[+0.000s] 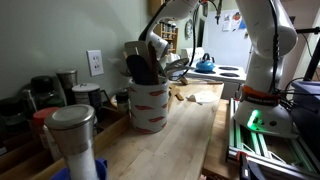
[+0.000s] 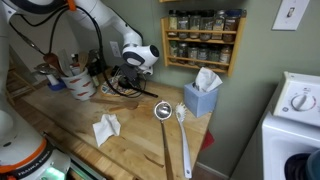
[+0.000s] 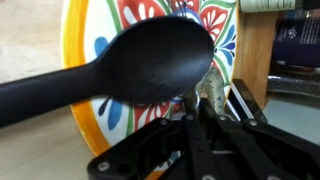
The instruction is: Pick up the small plate on the right and put it on the orange plate on the left
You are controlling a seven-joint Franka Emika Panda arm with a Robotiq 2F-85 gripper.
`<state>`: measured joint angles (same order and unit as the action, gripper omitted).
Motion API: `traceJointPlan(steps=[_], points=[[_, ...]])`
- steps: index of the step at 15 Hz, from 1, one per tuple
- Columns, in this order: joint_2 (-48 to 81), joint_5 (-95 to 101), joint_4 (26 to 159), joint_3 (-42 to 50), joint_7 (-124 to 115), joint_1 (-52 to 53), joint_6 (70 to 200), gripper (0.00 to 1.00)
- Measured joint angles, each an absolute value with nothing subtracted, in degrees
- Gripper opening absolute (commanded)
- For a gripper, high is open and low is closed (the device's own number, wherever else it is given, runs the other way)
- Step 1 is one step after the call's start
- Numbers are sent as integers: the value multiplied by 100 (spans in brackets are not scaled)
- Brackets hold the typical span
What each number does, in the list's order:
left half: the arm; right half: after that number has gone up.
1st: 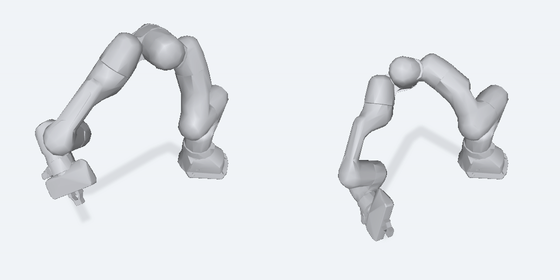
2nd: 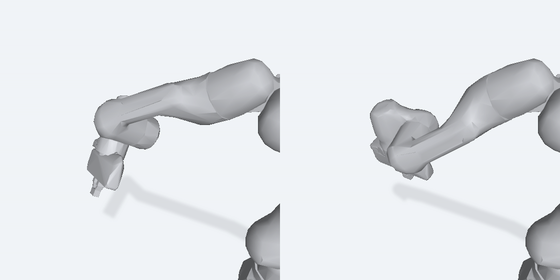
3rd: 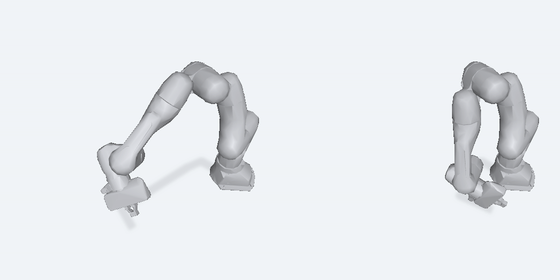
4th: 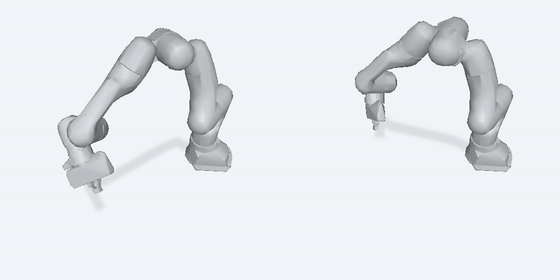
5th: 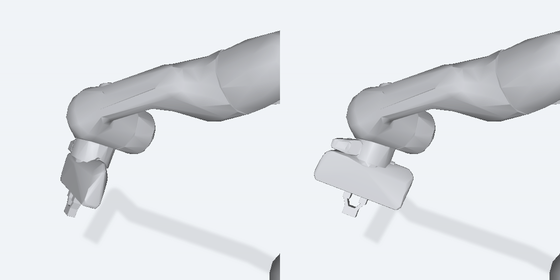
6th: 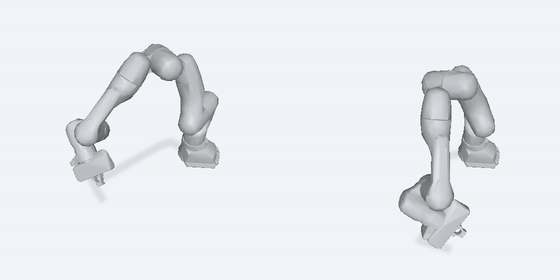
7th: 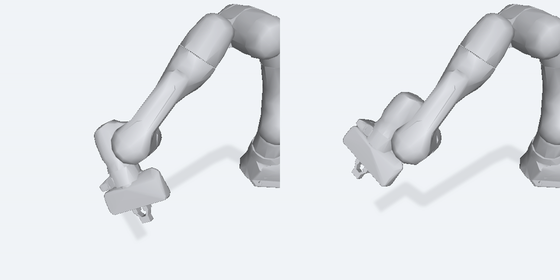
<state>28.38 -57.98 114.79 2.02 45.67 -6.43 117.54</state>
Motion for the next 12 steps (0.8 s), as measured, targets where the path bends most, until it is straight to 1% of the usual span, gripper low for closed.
traceJointPlan(steps=[11,12], points=[[3013,-5651,11294,222,4415,-751,11753,3],[3019,-5625,11282,223,4391,-751,11753,11]])
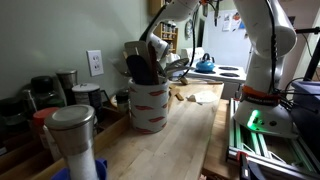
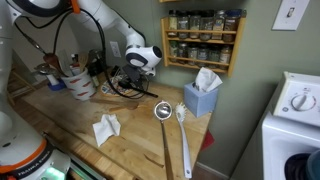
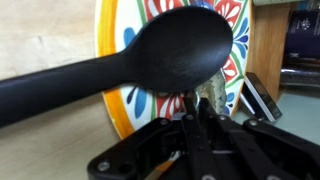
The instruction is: Pick up the small plate on the right and put it on the orange plate on the left
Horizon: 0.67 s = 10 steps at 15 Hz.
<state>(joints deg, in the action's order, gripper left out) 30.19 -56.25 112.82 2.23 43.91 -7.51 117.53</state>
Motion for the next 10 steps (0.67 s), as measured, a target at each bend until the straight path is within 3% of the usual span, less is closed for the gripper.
traceJointPlan(steps=[1,3,10], points=[[3023,-5599,11270,223,4372,-751,11753,14],[3031,-5555,11248,223,4341,-751,11753,40],[2994,-5520,11190,221,4333,-775,11745,92]])
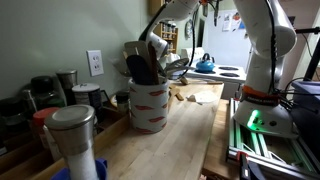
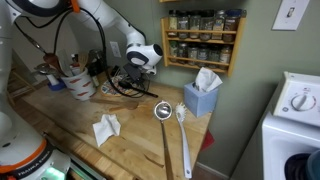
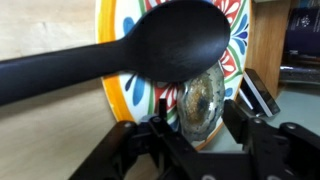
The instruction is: Pick up the small plate on the right and put it on the orange plate on the left
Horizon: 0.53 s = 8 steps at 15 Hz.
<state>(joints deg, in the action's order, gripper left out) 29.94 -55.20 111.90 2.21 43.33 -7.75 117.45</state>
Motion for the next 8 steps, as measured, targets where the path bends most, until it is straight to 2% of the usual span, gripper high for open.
traceJointPlan(steps=[2,8], points=[[2914,-5520,11186,222,4334,-792,11748,100],[2052,-5144,11744,311,4167,-786,11922,100]])
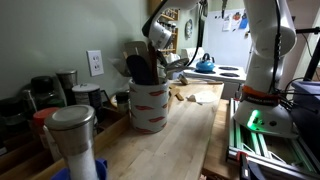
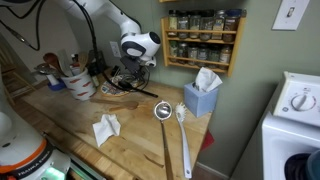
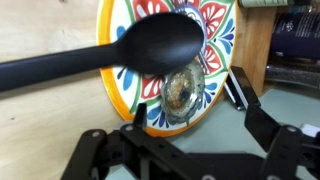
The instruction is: Pick up the small plate on the right and put it on the orange plate on the left
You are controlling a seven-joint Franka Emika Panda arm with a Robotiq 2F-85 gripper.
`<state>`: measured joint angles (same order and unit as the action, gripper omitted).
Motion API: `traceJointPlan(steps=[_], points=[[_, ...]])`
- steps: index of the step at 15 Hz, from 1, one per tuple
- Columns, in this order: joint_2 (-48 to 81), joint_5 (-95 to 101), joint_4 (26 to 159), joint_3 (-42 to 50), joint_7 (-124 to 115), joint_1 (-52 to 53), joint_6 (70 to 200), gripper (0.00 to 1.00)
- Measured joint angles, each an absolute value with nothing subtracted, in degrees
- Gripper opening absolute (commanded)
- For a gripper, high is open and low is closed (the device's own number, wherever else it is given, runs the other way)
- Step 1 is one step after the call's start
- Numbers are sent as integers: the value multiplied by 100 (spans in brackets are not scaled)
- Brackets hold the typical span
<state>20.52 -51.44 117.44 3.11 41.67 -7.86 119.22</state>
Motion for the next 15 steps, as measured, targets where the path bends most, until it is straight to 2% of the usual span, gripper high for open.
traceJointPlan(steps=[8,15], points=[[-416,-2561,13889,104,1974,-208,13042,100],[-2088,-56,14518,-386,-443,-152,12774,100]])
